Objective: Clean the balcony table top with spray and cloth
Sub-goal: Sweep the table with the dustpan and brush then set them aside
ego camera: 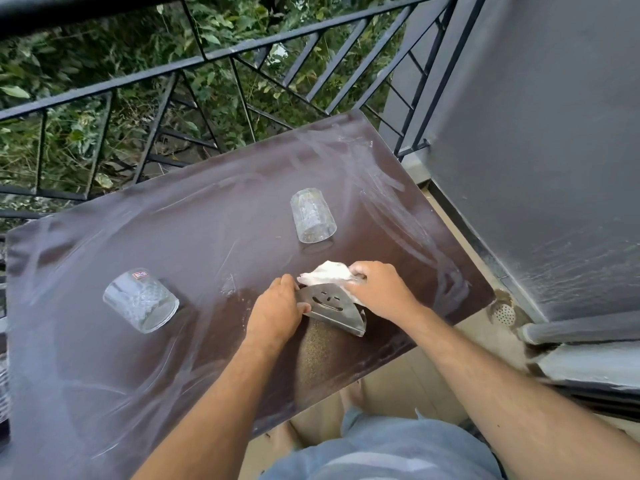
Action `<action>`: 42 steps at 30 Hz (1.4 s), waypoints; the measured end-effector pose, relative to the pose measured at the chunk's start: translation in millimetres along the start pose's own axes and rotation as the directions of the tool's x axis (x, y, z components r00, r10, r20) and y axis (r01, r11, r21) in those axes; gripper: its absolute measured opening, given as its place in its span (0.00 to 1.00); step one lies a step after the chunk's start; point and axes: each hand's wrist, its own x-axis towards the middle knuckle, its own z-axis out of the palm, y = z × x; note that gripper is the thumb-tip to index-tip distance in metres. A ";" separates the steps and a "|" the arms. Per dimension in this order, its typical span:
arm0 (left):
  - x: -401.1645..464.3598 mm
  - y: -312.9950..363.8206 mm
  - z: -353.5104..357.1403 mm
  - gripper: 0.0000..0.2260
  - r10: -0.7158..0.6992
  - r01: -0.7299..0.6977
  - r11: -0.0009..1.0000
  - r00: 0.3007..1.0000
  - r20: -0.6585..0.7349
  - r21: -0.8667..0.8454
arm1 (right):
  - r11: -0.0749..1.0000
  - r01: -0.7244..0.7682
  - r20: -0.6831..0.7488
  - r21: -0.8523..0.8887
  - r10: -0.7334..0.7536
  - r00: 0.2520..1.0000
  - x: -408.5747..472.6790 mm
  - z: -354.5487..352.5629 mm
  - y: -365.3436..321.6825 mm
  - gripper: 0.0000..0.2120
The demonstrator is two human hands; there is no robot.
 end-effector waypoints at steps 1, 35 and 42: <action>-2.3 -1.3 0.6 0.17 -0.003 0.003 1.000 1.000 -0.006 -0.008 | 1.000 0.003 -0.007 0.001 -0.003 1.000 -3.4 2.5 -1.0 0.09; -31.4 -32.9 14.0 0.08 0.081 -0.083 0.994 0.996 -0.038 -0.076 | 0.988 0.066 -0.107 -0.137 -0.081 0.991 -60.6 46.6 12.9 0.13; -39.1 -33.7 4.2 0.16 0.133 -0.135 0.991 0.987 -0.094 -0.009 | 0.987 0.144 -0.304 -0.072 -0.159 0.939 -71.8 49.0 11.9 0.08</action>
